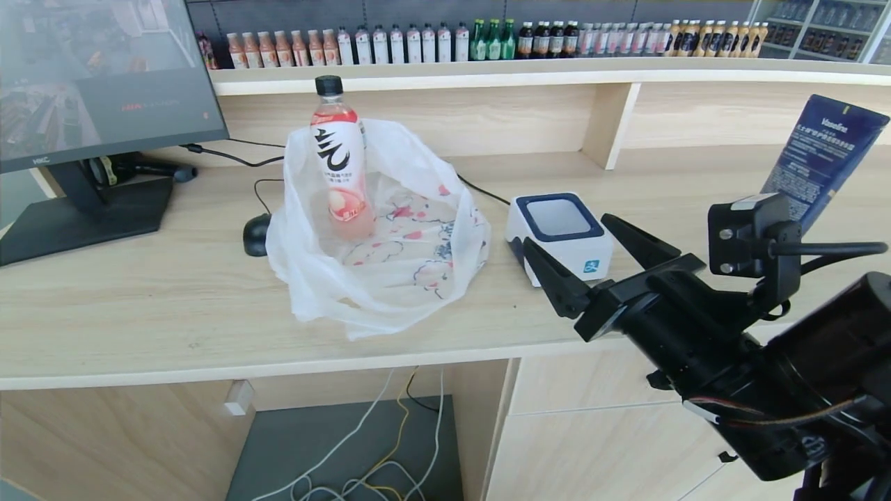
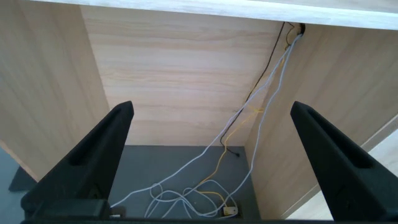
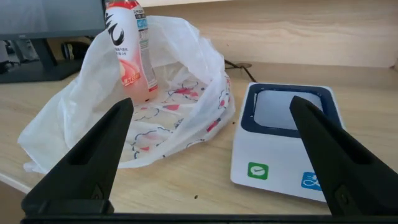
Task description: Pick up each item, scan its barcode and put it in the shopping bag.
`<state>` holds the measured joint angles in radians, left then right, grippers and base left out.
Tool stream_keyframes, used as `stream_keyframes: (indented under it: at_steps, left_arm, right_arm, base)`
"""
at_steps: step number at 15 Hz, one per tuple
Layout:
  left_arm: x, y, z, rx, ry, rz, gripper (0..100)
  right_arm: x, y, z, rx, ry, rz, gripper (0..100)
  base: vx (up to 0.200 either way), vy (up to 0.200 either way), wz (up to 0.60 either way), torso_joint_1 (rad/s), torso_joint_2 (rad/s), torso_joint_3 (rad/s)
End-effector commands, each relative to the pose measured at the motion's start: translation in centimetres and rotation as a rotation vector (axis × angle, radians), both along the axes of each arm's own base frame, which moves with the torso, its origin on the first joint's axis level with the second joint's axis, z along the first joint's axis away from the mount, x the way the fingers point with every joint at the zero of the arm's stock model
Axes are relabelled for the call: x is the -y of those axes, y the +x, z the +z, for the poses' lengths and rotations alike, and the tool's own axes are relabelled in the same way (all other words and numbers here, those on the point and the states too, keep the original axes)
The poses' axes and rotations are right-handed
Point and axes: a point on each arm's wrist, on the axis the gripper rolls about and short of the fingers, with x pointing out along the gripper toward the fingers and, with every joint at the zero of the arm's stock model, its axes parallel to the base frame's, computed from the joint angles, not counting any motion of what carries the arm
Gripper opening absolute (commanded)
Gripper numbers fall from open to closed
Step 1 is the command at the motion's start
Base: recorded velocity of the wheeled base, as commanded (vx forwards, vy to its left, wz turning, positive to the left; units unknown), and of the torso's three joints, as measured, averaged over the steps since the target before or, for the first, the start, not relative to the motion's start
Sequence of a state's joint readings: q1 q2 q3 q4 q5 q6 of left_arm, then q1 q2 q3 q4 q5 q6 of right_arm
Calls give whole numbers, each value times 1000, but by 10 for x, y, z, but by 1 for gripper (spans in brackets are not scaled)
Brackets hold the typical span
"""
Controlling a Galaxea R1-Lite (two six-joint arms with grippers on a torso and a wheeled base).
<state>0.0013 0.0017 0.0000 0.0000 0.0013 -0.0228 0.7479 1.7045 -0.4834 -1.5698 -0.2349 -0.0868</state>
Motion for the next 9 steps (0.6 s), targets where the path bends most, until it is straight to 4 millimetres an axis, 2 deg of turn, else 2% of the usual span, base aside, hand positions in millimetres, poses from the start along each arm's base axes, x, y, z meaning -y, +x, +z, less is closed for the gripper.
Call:
stream_keyframes:
  at_steps: [1,9]
  left_arm:
    - [0,0,0,-1,0,1,100]
    - [0,0,0,0,0,1,100]
  right_arm:
    - [-1,1,0,2,1,1,100]
    - [-1,-1,-3,-7,-7,4,100]
  base:
    - [0,-200,0,2,-2,2]
    - [0,-200,0,4,4,3]
